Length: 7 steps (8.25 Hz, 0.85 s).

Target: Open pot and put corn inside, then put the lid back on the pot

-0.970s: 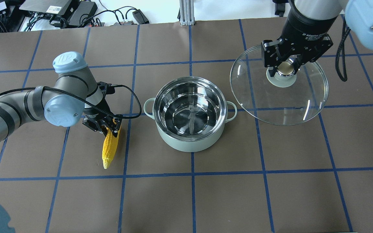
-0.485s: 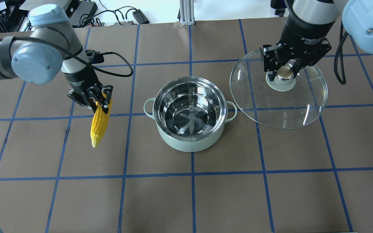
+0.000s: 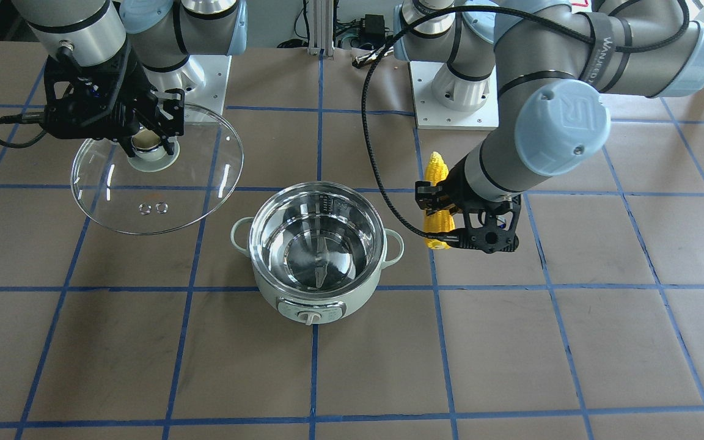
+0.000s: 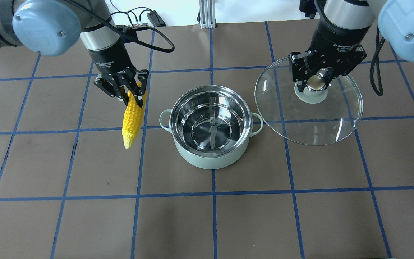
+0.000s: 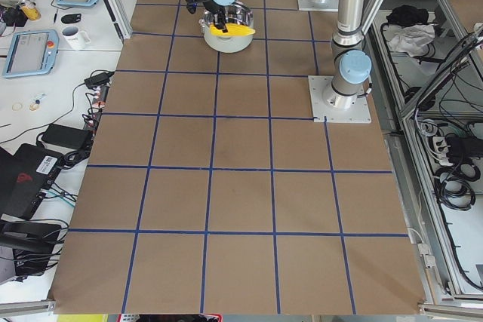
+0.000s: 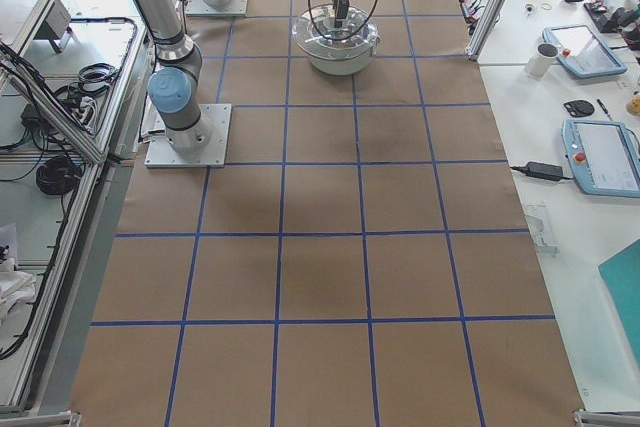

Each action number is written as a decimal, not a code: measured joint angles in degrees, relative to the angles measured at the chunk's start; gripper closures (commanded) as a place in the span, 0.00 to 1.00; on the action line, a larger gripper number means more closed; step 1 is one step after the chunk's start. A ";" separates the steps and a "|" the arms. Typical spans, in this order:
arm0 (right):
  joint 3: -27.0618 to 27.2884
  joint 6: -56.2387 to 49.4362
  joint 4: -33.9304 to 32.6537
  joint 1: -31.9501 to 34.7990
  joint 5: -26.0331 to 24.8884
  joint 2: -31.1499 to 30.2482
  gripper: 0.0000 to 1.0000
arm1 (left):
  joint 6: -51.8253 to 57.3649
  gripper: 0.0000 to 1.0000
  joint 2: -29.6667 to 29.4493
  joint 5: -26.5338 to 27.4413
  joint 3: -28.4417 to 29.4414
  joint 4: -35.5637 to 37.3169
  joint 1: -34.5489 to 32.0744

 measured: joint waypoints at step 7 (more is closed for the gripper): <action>0.12 -3.00 1.01 -0.38 -2.12 -0.24 0.57 | -12.76 1.00 -7.47 -0.99 6.85 6.25 -14.37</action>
